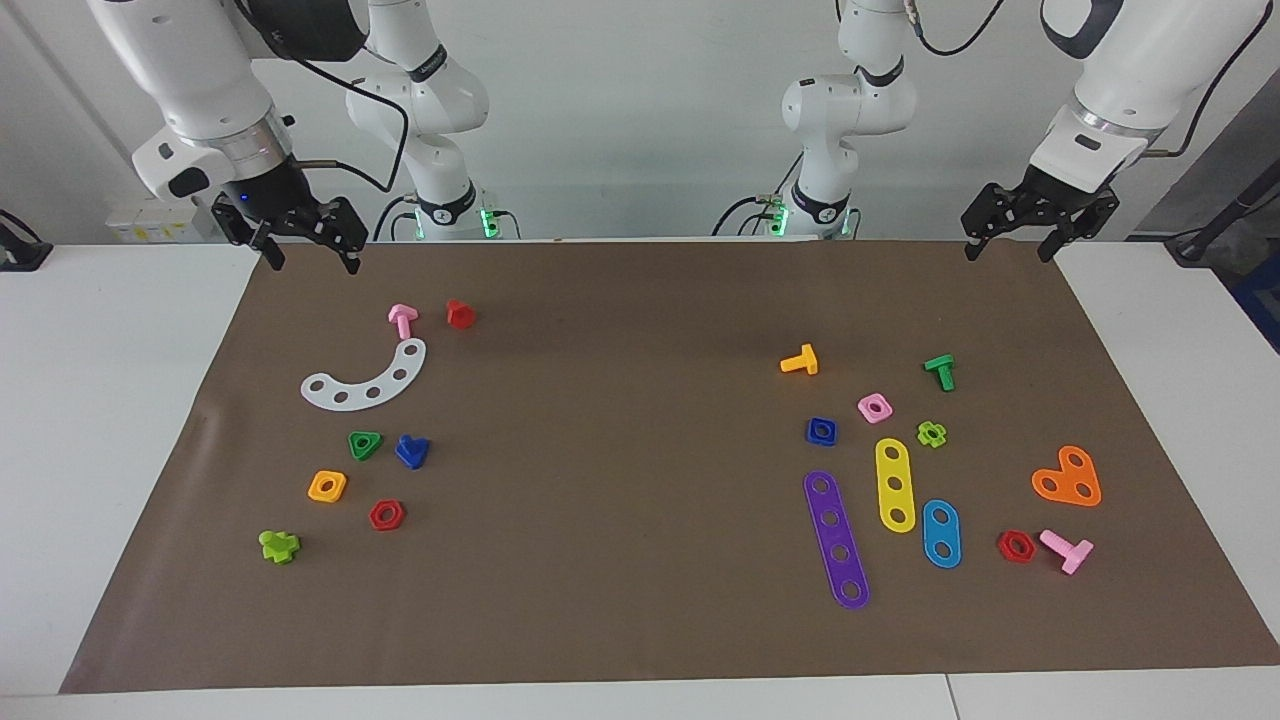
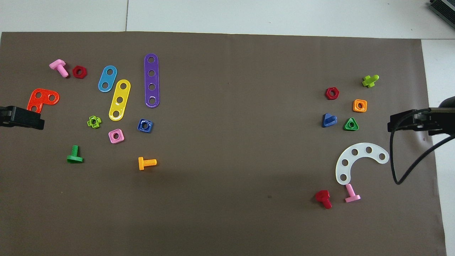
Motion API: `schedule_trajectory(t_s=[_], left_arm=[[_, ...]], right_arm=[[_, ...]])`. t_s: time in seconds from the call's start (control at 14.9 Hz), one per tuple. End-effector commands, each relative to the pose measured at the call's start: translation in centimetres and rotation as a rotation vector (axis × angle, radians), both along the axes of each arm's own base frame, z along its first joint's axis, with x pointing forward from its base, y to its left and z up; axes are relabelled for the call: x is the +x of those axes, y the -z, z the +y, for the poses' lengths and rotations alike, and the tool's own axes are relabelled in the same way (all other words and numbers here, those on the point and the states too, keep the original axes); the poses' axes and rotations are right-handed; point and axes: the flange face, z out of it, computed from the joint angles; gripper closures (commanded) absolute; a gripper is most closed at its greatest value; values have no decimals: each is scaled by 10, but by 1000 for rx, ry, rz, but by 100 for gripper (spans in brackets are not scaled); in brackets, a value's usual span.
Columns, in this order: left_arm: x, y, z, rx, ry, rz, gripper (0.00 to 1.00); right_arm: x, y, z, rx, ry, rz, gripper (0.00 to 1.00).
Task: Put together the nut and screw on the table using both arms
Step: 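Move the right gripper toward the blue bolt among the pieces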
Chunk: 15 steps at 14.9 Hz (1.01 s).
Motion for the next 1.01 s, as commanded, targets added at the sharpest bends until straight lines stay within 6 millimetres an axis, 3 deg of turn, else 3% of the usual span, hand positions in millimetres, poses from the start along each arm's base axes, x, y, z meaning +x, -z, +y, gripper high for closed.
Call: schedule_trajectory(t_s=[0.0,0.2,0.47,0.61,0.67,0.94], left_arm=[[-6,-3,4,-7,-14,-2,0],[-6,-3,4,-7,-14,-2,0],[-6,-3,4,-5,-14,-2,0],[-6,-3,4,-7,-14,-2,0],[-6,-2,4,-5,-14,0,0],[-6,-3,4,-5,-14,-2,0]], right_arm=[[1,0,1,-8,-26,-26,0],[0,4,0,-7,-19,-25,0],[7,23,0,4,-29,-62,0],[16,62,9,9,-50,-105,0],[28,83,20,12,-86,-105,0],[72,167,27,10,-189,-104,0]])
